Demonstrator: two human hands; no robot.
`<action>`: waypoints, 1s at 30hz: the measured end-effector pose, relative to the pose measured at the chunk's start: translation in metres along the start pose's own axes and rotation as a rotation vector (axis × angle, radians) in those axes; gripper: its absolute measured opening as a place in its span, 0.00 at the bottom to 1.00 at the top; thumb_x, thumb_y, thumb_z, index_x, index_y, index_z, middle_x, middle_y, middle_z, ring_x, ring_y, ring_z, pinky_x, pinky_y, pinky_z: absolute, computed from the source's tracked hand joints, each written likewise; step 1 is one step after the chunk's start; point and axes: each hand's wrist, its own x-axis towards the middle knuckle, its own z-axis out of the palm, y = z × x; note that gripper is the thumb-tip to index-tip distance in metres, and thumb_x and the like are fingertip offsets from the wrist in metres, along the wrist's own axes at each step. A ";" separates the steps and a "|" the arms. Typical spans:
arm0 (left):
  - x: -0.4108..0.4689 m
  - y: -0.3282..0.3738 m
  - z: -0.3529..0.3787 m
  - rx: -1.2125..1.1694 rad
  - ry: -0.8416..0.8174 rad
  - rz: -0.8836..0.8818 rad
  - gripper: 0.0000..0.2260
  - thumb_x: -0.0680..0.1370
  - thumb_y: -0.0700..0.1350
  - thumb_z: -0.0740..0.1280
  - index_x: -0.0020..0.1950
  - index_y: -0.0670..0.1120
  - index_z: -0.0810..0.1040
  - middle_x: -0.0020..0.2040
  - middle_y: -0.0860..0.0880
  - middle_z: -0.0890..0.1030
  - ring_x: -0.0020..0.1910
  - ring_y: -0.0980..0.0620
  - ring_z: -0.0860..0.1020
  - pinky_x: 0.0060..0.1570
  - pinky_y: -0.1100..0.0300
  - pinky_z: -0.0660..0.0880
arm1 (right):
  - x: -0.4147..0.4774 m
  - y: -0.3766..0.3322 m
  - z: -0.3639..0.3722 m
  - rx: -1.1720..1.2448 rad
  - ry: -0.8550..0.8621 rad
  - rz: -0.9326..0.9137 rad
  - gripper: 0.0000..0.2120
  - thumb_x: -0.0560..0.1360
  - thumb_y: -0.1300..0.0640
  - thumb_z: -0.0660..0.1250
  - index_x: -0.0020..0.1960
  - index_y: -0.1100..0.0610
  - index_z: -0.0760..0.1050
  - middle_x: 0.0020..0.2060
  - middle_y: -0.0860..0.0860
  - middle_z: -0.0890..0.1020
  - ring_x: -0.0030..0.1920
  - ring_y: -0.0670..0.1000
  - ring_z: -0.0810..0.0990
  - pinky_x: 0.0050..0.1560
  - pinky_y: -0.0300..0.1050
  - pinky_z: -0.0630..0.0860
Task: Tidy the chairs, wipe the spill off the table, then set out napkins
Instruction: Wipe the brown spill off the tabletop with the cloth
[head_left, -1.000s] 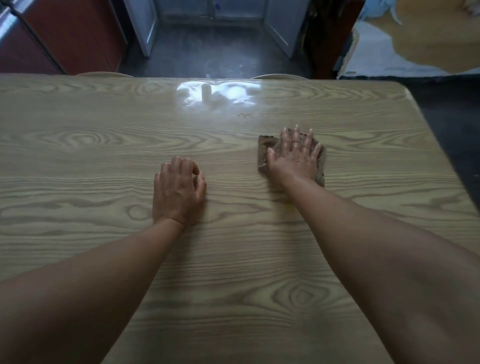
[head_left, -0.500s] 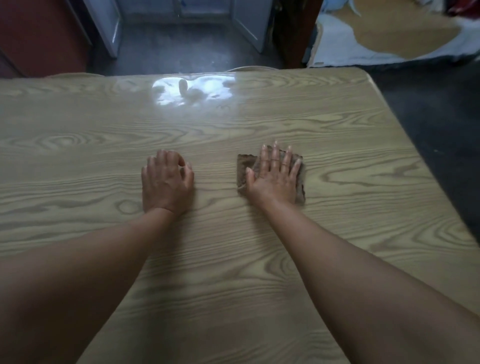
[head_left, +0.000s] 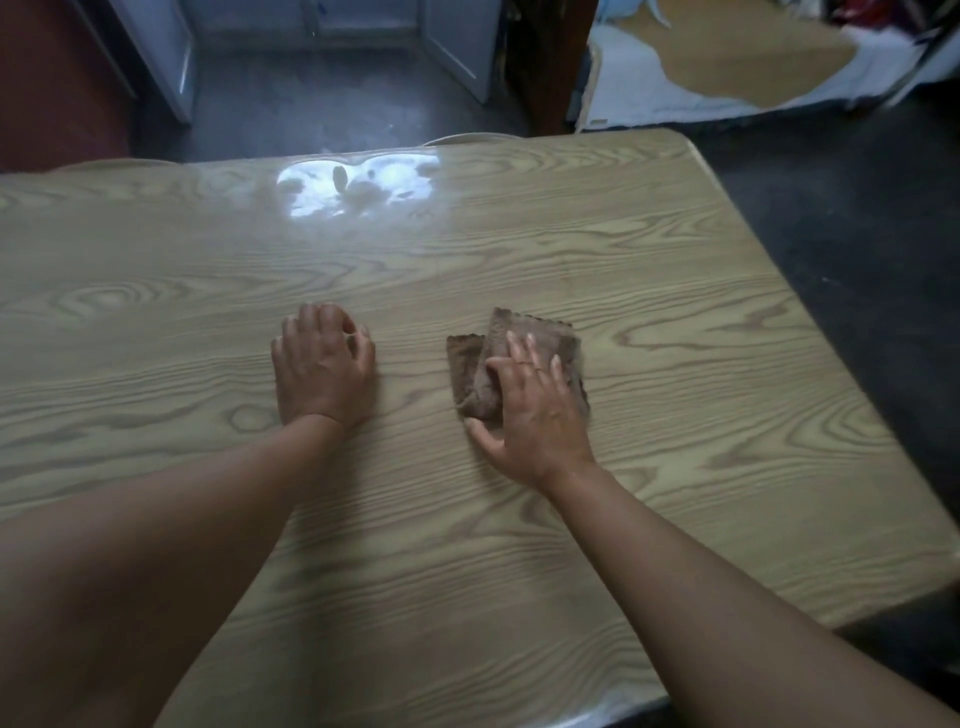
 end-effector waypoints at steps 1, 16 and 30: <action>0.000 0.000 0.000 0.001 -0.002 -0.003 0.13 0.75 0.53 0.55 0.49 0.46 0.73 0.51 0.41 0.74 0.54 0.39 0.73 0.54 0.46 0.67 | 0.002 0.000 -0.001 -0.020 -0.003 -0.010 0.30 0.65 0.48 0.71 0.62 0.63 0.74 0.69 0.64 0.70 0.72 0.65 0.67 0.68 0.65 0.65; 0.001 0.003 -0.002 -0.022 0.001 0.000 0.14 0.75 0.54 0.55 0.48 0.46 0.73 0.49 0.42 0.75 0.52 0.40 0.73 0.53 0.47 0.67 | 0.060 0.026 -0.071 0.447 0.386 0.601 0.12 0.77 0.53 0.62 0.58 0.56 0.73 0.52 0.55 0.82 0.55 0.59 0.79 0.49 0.48 0.72; 0.002 0.006 -0.002 -0.007 -0.009 -0.012 0.09 0.75 0.50 0.59 0.48 0.46 0.72 0.49 0.41 0.74 0.51 0.40 0.72 0.52 0.47 0.67 | 0.019 -0.038 0.010 -0.046 -0.203 -0.166 0.30 0.72 0.44 0.51 0.71 0.52 0.71 0.75 0.53 0.66 0.75 0.61 0.60 0.72 0.66 0.58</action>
